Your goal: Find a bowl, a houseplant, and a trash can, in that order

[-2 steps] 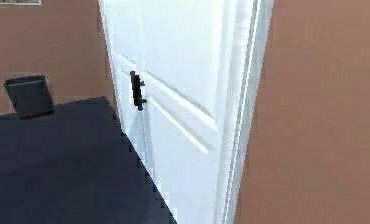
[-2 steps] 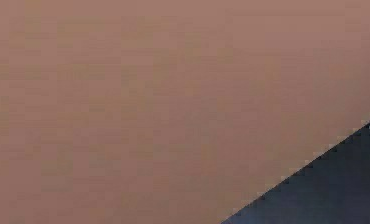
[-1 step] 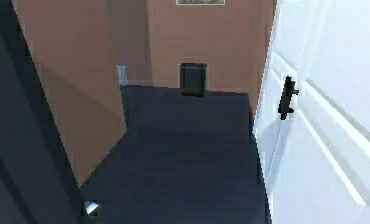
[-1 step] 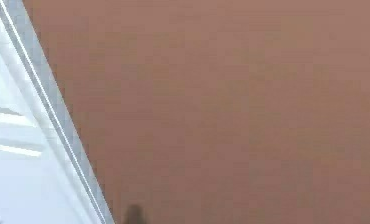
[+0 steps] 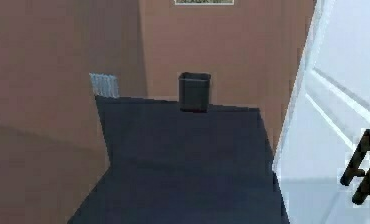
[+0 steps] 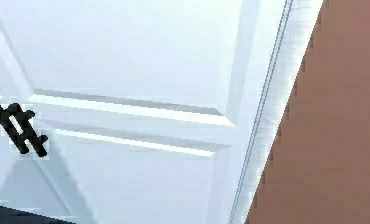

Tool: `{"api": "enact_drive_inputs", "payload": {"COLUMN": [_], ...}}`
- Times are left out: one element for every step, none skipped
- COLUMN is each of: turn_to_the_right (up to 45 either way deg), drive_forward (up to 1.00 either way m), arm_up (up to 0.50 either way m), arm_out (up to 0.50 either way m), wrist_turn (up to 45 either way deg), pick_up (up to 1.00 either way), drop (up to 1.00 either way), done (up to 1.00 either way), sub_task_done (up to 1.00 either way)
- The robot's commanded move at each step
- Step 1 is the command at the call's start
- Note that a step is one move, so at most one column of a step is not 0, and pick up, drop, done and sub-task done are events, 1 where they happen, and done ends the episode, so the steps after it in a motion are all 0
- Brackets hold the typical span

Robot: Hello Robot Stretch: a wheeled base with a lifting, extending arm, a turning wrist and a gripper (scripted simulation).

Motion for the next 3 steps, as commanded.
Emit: {"api": "enact_drive_inputs", "payload": {"turn_to_the_right": [12.0, 3.0, 0.0], "drive_forward": [0.0, 0.0, 1.0], "arm_up": [0.0, 0.0, 0.0], "arm_out": [0.0, 0.0, 0.0], "wrist_turn": [0.0, 0.0, 0.0], "pick_up": [0.0, 0.0, 0.0], "drop": [0.0, 0.0, 0.0], "done": [0.0, 0.0, 0.0], "sub_task_done": [0.0, 0.0, 0.0]}}
